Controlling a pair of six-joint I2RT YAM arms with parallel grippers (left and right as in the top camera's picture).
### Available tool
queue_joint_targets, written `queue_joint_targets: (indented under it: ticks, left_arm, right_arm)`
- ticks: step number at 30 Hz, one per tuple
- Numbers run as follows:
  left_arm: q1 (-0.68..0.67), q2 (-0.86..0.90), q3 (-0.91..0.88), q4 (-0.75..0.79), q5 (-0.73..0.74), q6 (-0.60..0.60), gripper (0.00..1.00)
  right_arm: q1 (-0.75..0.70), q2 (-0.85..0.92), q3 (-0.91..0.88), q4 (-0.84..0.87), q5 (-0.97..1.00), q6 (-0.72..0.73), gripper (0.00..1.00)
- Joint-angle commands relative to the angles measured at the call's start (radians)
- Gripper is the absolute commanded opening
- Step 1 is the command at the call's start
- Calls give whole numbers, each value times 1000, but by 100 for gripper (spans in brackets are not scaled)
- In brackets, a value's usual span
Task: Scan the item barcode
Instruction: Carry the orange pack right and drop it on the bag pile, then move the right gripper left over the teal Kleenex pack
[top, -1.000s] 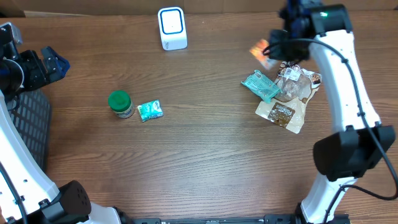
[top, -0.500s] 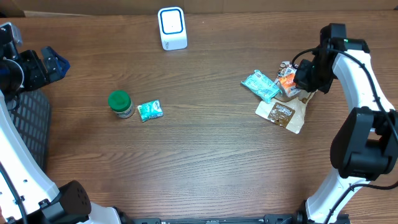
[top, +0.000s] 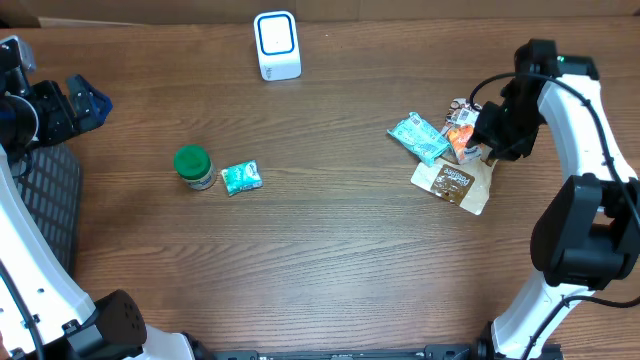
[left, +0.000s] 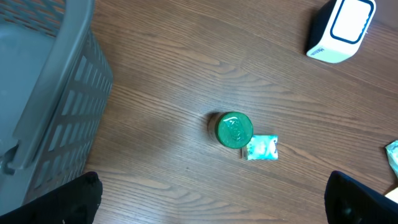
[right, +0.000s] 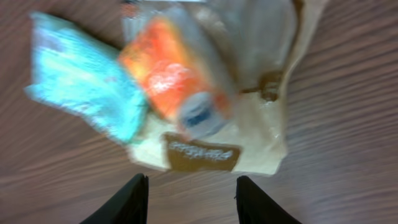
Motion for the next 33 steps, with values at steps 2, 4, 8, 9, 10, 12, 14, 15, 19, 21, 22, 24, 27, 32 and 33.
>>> queue_joint_targets:
  ticks: [2,4,8,9,10,12,14,15,19,21,22,24,27,32,33]
  left_arm:
    - [0,9,2,2,-2,15,99]
    - [0,9,2,2,-2,15,100]
    - [0,9,2,2,-2,15,99]
    - [0,9,2,2,-2,15,100]
    - [0,9,2,2,-2,15,100]
    - [0,9,2,2,-2,15,100]
    - [0,9,2,2,-2,15,100]
    - [0,9,2,2,-2,15,100]
    - [0,9,2,2,-2,15,100]
    - [0,9,2,2,-2,15,100]
    - [0,9,2,2,-2,15,100]
    - [0,9,2,2,-2,15,100]
    - [0,9,2,2,-2,15,100]
    - [0,9,2,2,-2,15,100]
    - [0,9,2,2,-2,15,100]
  right_arm:
    - [58,0,149,-10,-217,-95,41]
    - [102,0,158,32,-256,-113,42]
    - [220,3,140,155,-291,-103,47]
    - [256,3,131,195,-290,-81,47]
    - [287,3,121,229,-290,-65,47]
    - [361,6,99,312,-290,-31,47]
    - [439,16,80,400,-290,-21,47]
    - [476,24,72,443,-290,-20,48]
    - [603,82,66,566,-290,-18,51]
    - [661,127,66,642,-290,-19,53]
    - [692,154,66,690,-290,-23,54]
    - [729,194,67,752,-290,-26,56]
    - [771,251,68,824,-289,-31,56]
    - [813,328,68,895,-229,-62,56]
    - [816,336,68,906,-223,-78,56]
